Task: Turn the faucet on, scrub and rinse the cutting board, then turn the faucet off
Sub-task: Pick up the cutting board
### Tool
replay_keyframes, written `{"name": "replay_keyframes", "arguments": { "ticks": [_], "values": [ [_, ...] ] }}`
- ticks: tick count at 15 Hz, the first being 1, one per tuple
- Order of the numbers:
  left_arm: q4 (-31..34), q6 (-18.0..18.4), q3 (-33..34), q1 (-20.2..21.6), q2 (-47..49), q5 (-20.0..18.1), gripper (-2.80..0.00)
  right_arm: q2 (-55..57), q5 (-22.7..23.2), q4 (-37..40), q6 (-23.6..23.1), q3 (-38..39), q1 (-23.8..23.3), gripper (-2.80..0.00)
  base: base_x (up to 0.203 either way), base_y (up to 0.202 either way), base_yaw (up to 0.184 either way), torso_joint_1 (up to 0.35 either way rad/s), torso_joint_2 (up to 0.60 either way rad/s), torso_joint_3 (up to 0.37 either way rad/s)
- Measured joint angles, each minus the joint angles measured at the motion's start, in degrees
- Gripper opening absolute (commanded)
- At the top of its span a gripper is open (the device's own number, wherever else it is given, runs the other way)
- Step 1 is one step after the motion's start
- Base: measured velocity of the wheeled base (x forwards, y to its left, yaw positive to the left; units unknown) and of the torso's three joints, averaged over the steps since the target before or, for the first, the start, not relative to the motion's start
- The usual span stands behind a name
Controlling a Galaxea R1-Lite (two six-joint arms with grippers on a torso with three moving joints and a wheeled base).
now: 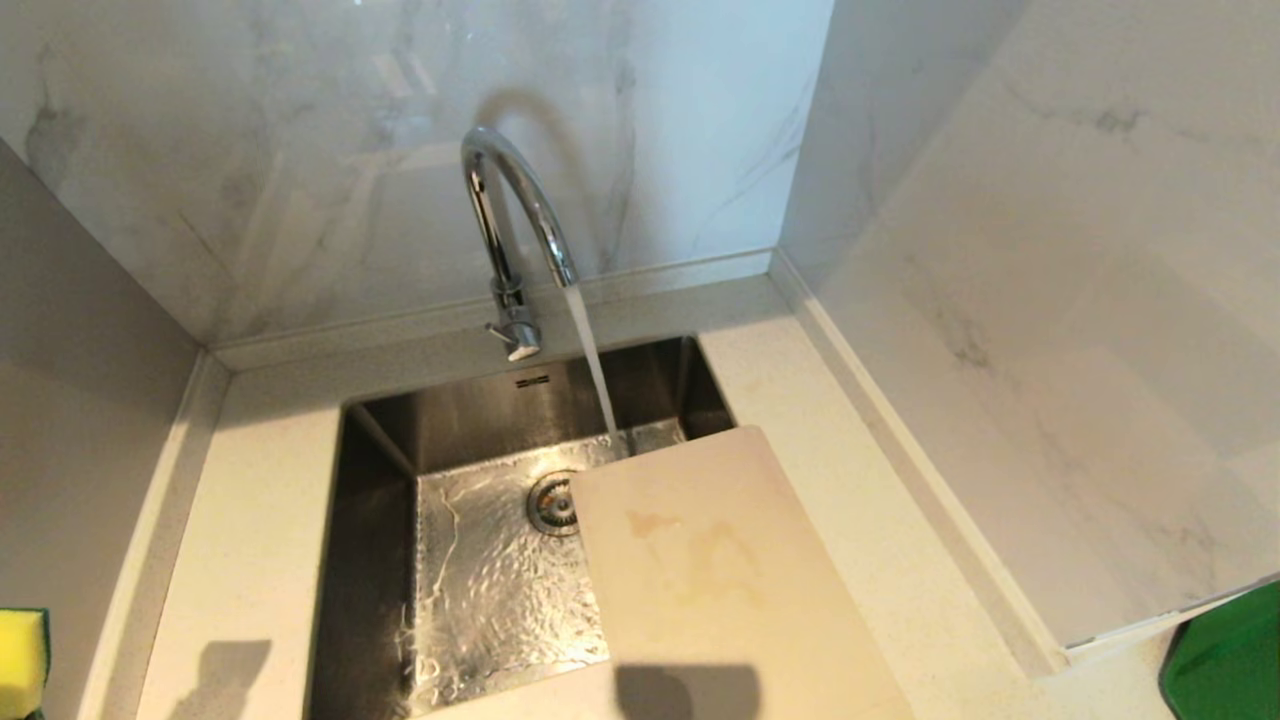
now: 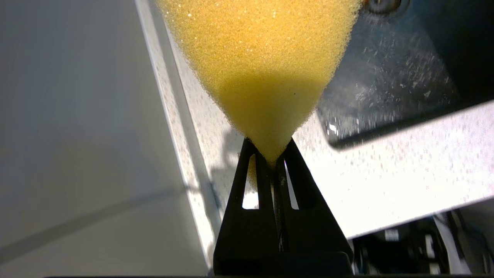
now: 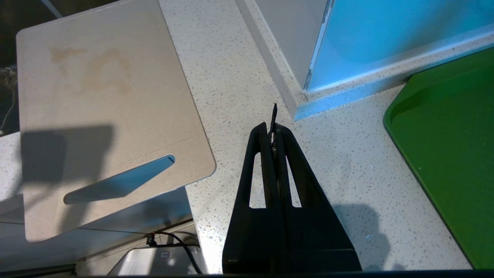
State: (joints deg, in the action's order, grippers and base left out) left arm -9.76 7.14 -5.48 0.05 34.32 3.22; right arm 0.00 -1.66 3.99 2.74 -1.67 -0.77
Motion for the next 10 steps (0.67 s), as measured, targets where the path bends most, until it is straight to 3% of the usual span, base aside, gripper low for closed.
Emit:
{"name": "replay_keyframes", "arguments": {
  "ticks": [2,5,10],
  "values": [
    [-3.95,0.19,3.64,0.54,-3.12,-0.51,-2.80,0.00,0.06,0.01,0.04,0.00,-0.02,-2.80,0.000,0.000,0.000,0.000,0.00,0.000],
    [-2.32,0.22,5.26,1.02,-7.39,-1.94,-2.80,0.00,0.04,0.02,0.01,0.00,0.00,-2.80,0.000,0.000,0.000,0.000,0.00,0.000],
    [9.41,-0.10,5.48,3.37,-16.82,-4.76,-2.80,0.00,0.03,0.02,0.03,0.00,-0.02,-2.80,0.000,0.000,0.000,0.000,0.00,0.000]
  ]
}}
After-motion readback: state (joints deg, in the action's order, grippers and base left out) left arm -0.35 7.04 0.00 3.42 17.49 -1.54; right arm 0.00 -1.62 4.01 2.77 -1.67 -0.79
